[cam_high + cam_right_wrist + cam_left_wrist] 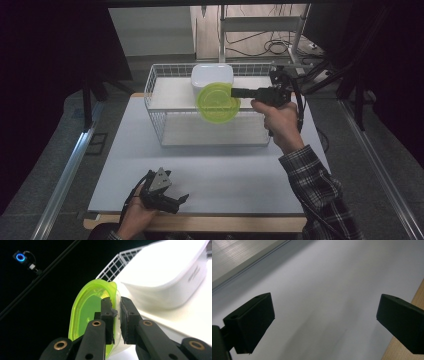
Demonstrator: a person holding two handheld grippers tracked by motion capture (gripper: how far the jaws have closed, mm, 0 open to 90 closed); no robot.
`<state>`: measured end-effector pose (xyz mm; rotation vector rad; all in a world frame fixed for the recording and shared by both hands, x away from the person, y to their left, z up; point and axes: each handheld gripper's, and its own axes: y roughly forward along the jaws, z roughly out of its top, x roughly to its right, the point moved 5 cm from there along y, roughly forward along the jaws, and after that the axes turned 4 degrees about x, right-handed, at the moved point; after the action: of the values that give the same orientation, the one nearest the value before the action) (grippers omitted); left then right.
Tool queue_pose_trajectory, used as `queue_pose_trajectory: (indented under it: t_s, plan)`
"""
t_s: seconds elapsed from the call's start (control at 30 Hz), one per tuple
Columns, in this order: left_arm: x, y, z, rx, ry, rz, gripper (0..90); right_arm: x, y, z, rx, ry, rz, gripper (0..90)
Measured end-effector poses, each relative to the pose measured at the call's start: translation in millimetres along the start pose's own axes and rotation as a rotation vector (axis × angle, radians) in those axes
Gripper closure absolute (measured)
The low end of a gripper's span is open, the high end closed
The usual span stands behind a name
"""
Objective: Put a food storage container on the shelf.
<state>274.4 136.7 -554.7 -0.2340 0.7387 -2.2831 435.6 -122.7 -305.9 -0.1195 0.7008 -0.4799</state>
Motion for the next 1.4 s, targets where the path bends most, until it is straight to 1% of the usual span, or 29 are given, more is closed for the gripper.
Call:
queue_pose_trajectory:
  t_s: [0.03,0.07,0.13,0.17,0.2,0.27,0.3,0.33,0.37,0.4,0.5,0.67,0.7,0.73,0.8,0.87,0.93,1.0,1.07,1.13,1.17,1.2,1.23,1.27,1.37,1.4]
  plan:
    - [0.0,0.0,0.0,0.000,0.000,0.000,1.2,0.0,0.0,0.0,0.000,0.000,0.000,82.1]
    - [0.1,0.0,0.0,0.000,0.001,-0.001,1.2,-1.4,0.6,8.4,0.013,0.004,-0.007,82.1]
    - [0.3,0.0,0.0,0.000,-0.002,-0.002,1.2,-2.3,1.7,15.6,0.025,0.006,-0.016,82.1]
    - [0.3,0.0,0.0,0.000,-0.002,-0.002,1.2,-2.3,1.7,15.6,0.025,0.006,-0.016,82.1]
    - [0.1,0.0,0.0,0.001,-0.002,-0.003,1.2,-3.4,3.8,24.4,0.040,0.010,-0.021,82.0]
    - [-0.1,-0.1,-0.1,0.000,-0.002,-0.002,1.2,-4.1,5.7,31.0,0.053,0.010,-0.030,82.1]
    - [-0.1,-0.1,-0.1,0.000,-0.002,-0.002,1.2,-4.1,5.7,31.0,0.053,0.010,-0.030,82.1]
    - [0.2,-0.1,-0.1,0.001,-0.004,-0.003,1.2,-4.5,8.4,39.3,0.069,0.019,-0.038,82.1]
    - [0.2,-0.1,-0.1,0.001,-0.004,-0.003,1.2,-4.5,8.4,39.3,0.069,0.019,-0.038,82.1]
    - [0.2,-0.1,0.0,0.001,-0.003,-0.004,1.2,-5.0,11.5,46.2,0.088,0.026,-0.042,82.1]
    - [0.3,-0.1,-0.1,0.000,-0.001,-0.005,1.2,-5.4,16.6,54.5,0.107,0.030,-0.053,82.1]
    - [0.6,-0.1,0.0,0.002,-0.002,-0.008,1.2,-3.7,28.3,67.2,0.133,0.048,-0.096,82.1]
    - [0.6,-0.1,0.0,0.002,-0.002,-0.008,1.2,-3.7,28.3,67.2,0.133,0.048,-0.096,82.1]
    - [0.4,-0.2,-0.1,0.001,0.001,-0.009,1.2,-1.4,33.3,71.2,0.145,0.055,-0.124,82.0]
    - [0.5,-0.2,0.0,0.002,0.000,-0.009,1.2,-0.6,34.9,72.2,0.147,0.062,-0.131,82.0]
    - [0.6,-0.3,0.0,0.003,0.001,-0.010,1.2,4.9,41.2,75.4,0.157,0.074,-0.162,82.0]
    - [0.7,-0.1,-0.1,0.002,0.001,-0.011,1.3,6.2,42.2,75.8,0.159,0.077,-0.164,81.9]
    - [1.0,0.1,-0.2,0.000,0.005,-0.013,1.3,11.3,45.9,77.6,0.167,0.087,-0.186,81.9]
    - [1.1,0.2,-0.2,-0.001,0.006,-0.014,1.3,12.4,46.7,77.7,0.167,0.090,-0.187,81.9]
    - [1.3,0.2,-0.2,-0.001,0.006,-0.014,1.3,16.4,49.7,77.7,0.169,0.105,-0.203,81.8]
    - [1.3,0.2,-0.2,-0.001,0.007,-0.014,1.3,16.4,49.7,77.7,0.169,0.105,-0.203,81.8]
    - [1.4,0.2,-0.1,0.000,0.006,-0.013,1.2,18.7,52.1,77.2,0.165,0.107,-0.214,81.7]
    - [1.4,0.2,-0.1,0.000,0.006,-0.013,1.2,18.7,52.1,77.2,0.165,0.107,-0.214,81.7]
    - [1.4,0.2,-0.1,0.000,0.007,-0.013,1.2,19.6,53.5,77.5,0.171,0.106,-0.224,81.4]
    - [1.7,0.4,-0.2,-0.001,0.008,-0.014,1.3,19.9,54.8,78.1,0.171,0.100,-0.231,80.7]
    - [1.9,0.6,-0.3,-0.002,0.009,-0.014,1.3,19.7,56.4,78.6,0.171,0.085,-0.250,79.8]
